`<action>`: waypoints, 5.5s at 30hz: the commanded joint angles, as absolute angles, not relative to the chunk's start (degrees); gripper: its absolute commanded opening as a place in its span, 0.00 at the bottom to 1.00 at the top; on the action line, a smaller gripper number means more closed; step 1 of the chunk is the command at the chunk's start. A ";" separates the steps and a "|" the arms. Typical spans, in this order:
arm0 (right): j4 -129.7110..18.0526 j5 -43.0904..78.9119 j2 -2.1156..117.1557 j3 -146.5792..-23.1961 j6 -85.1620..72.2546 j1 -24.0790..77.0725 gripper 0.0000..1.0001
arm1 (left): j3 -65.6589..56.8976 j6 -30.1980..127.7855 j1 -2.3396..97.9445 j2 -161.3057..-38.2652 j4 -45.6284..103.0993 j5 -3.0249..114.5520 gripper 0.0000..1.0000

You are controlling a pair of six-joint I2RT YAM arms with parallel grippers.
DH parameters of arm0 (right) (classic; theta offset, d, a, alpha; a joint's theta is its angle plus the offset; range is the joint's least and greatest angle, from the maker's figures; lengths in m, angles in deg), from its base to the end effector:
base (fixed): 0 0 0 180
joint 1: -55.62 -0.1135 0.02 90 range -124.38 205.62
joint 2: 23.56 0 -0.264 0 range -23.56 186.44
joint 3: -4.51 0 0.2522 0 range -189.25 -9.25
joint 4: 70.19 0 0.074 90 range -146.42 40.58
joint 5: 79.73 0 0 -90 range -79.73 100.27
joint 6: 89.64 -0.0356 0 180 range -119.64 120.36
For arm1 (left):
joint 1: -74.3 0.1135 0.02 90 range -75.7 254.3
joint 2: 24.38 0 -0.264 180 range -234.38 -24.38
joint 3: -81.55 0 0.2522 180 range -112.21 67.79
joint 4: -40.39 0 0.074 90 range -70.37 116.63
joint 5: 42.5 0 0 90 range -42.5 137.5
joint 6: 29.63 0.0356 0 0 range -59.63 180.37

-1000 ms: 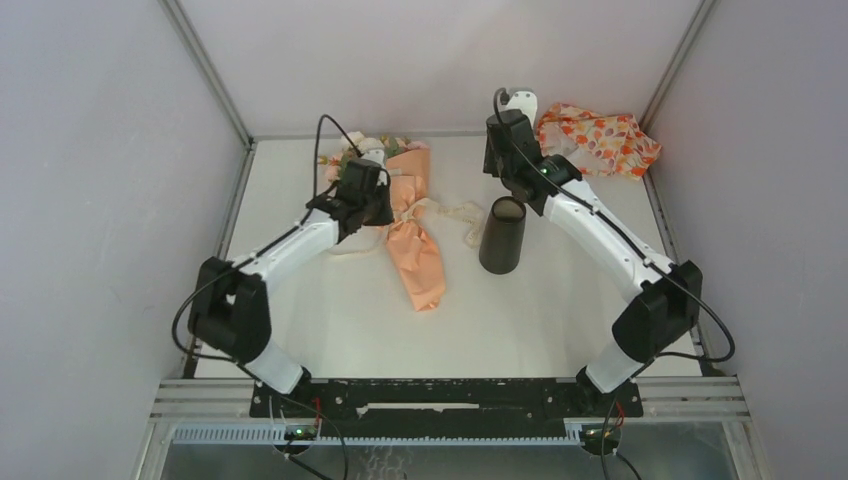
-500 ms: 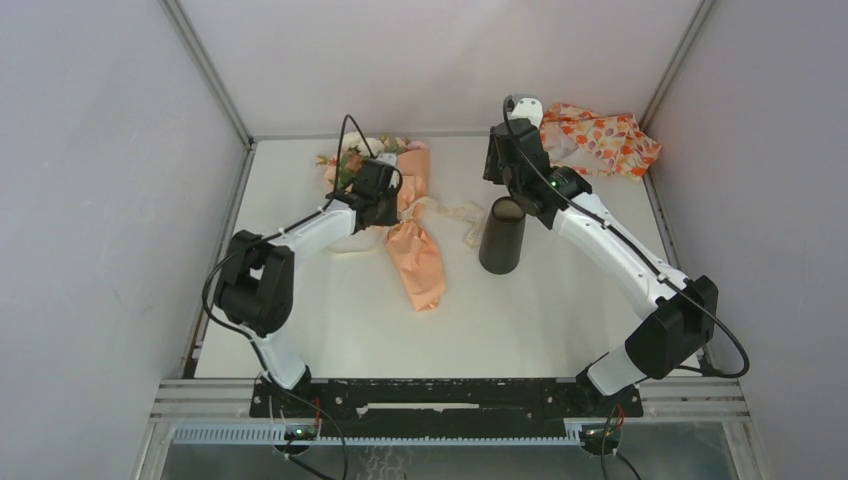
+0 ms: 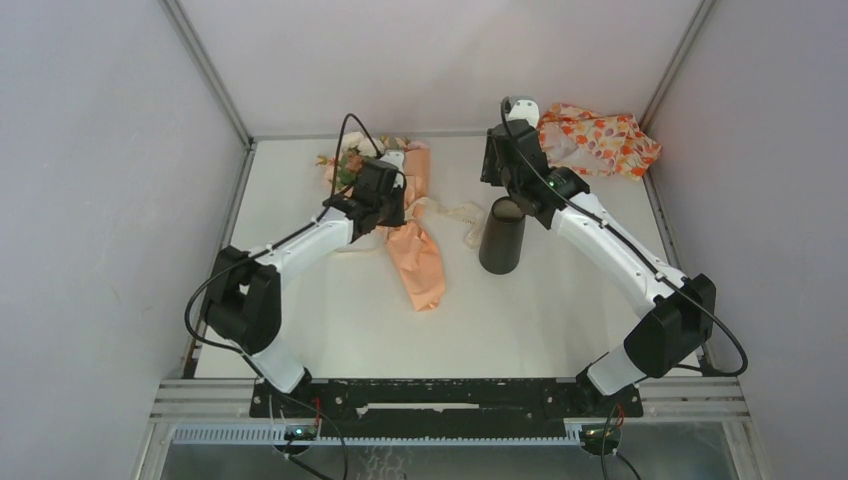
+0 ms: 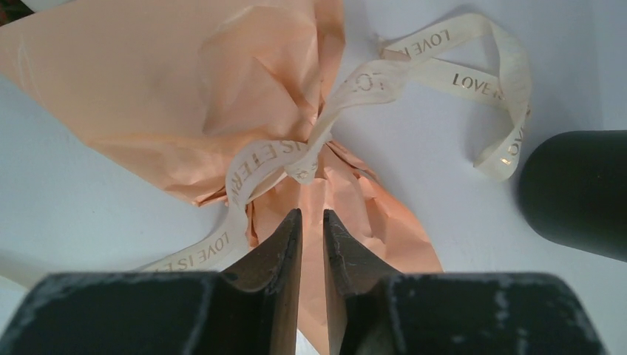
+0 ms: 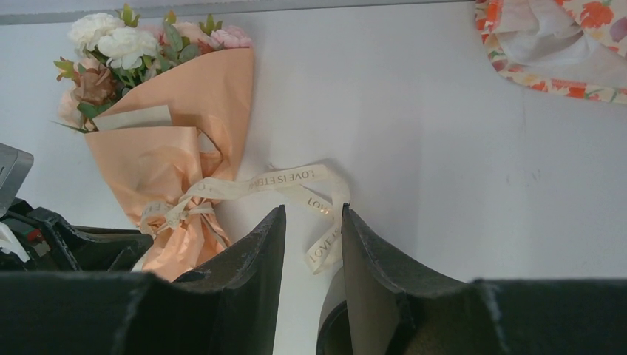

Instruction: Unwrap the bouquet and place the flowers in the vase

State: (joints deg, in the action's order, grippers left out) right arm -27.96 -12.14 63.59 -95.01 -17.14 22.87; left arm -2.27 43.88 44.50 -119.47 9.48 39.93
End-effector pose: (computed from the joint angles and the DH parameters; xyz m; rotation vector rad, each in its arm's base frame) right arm 0.2983 0.1757 0.3780 -0.0387 2.0515 0.1355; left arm 0.3249 -0.1807 0.2538 0.2006 2.3046 -0.2623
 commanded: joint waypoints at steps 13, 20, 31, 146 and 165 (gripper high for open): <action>-30.47 -11.95 61.53 -93.12 -18.60 23.45 0.42 | -5.84 48.98 44.42 -128.23 9.42 33.50 0.23; -30.39 -11.35 60.67 -92.26 -18.71 23.37 0.42 | -8.35 49.44 44.47 -130.65 9.73 31.91 0.25; -30.58 -10.50 60.38 -91.69 -18.81 23.53 0.41 | -6.66 48.61 44.45 -131.65 11.26 35.42 0.27; -29.34 18.75 90.44 -97.81 -24.02 14.74 0.40 | -34.14 40.08 52.26 -83.64 -7.28 28.46 0.21; -24.35 16.46 95.50 -112.01 -22.61 19.00 0.46 | 12.11 28.16 52.24 -100.46 18.00 47.77 0.27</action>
State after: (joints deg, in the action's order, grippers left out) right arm -25.99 16.64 91.64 -108.74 -23.12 18.74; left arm 10.82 30.68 51.98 -98.44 6.95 42.20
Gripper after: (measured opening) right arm 0.459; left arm 0.259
